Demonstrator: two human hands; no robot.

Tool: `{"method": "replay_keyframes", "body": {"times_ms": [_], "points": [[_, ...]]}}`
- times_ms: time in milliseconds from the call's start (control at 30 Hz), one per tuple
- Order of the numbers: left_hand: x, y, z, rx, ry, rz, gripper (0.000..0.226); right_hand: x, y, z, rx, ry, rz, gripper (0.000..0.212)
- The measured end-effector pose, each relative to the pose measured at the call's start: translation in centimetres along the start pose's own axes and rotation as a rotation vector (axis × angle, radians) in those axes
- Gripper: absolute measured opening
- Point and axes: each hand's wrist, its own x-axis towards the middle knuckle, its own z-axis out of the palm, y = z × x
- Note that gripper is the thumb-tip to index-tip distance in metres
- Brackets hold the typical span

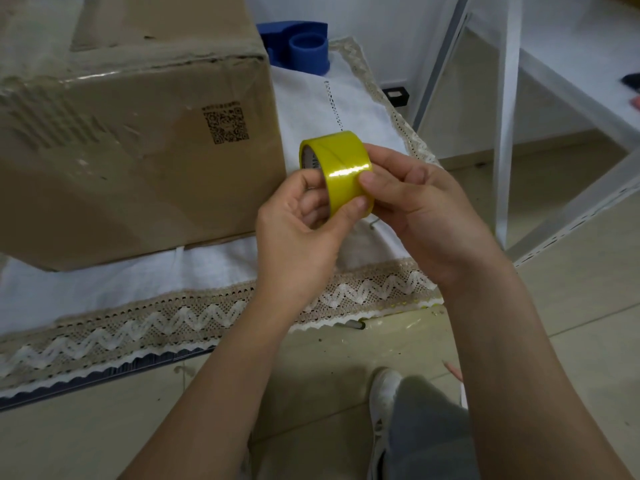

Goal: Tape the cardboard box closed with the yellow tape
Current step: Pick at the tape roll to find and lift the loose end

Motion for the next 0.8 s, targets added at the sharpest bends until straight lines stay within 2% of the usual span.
{"method": "replay_keyframes", "body": {"times_ms": [167,300,500,800], "points": [[-0.1,-0.1,-0.1,0.008,-0.004,0.006,0.029,0.1,0.1,-0.1,0.022,0.012,0.013,0.039],[-0.1,-0.1,0.1,0.074,-0.031,0.062,0.032,0.2,0.1,0.1,0.073,0.102,0.009,0.037],[-0.2,-0.3,0.4,0.213,-0.058,0.145,0.032,0.1,0.3,1.1,0.056,0.127,-0.011,0.037],[-0.2,-0.5,0.3,0.205,-0.06,0.148,0.034,0.1,0.6,0.9,0.056,0.017,-0.028,0.04]]}}
